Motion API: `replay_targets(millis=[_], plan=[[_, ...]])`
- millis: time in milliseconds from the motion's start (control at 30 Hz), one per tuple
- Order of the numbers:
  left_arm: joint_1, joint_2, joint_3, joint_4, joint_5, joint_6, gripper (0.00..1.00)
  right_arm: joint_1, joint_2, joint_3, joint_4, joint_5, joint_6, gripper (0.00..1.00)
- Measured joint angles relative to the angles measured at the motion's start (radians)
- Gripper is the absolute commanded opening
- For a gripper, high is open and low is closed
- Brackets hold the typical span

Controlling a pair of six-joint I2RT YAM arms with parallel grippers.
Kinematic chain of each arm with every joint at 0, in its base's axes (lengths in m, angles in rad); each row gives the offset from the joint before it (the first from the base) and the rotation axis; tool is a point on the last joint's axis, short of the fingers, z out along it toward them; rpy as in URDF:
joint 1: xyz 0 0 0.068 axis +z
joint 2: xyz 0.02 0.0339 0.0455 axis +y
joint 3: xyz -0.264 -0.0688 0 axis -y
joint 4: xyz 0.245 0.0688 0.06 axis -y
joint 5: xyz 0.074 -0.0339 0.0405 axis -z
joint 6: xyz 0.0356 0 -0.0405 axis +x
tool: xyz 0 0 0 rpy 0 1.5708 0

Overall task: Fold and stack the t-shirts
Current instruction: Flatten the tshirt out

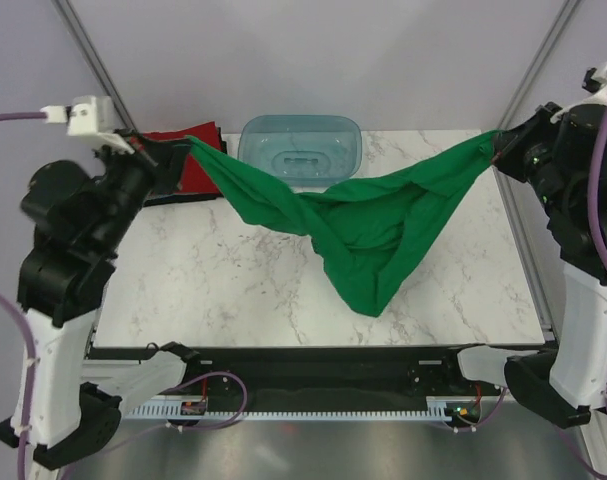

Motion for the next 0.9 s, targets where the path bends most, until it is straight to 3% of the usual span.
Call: replay_targets(millis=[200, 333, 433, 467, 600, 767, 900], plan=[[0.000, -0.192, 0.023, 0.007, -0.052, 0.048, 0.02, 0.000, -0.067, 0.003, -0.041, 0.042, 0.023, 0.00], [0.000, -0.350, -0.134, 0.043, -0.060, 0.048, 0.02, 0.000, -0.099, -0.072, -0.044, 0.053, 0.029, 0.00], [0.000, -0.467, -0.327, -0.008, -0.066, -0.020, 0.17, 0.000, -0.120, -0.192, -0.034, 0.063, 0.035, 0.00], [0.000, -0.501, -0.396, -0.031, -0.069, -0.066, 0.36, 0.000, -0.129, -0.250, -0.015, 0.068, 0.042, 0.00], [0.000, -0.634, -0.669, -0.204, -0.031, -0.240, 0.79, -0.006, -0.151, -0.501, 0.018, 0.084, 0.063, 0.05], [0.000, -0.732, -0.778, -0.352, -0.015, -0.342, 0.84, -0.034, -0.148, -0.791, 0.100, 0.052, 0.098, 0.08], [0.000, -0.656, -0.780, -0.343, -0.010, -0.345, 0.81, -0.039, -0.168, -1.012, 0.201, -0.020, 0.127, 0.08]])
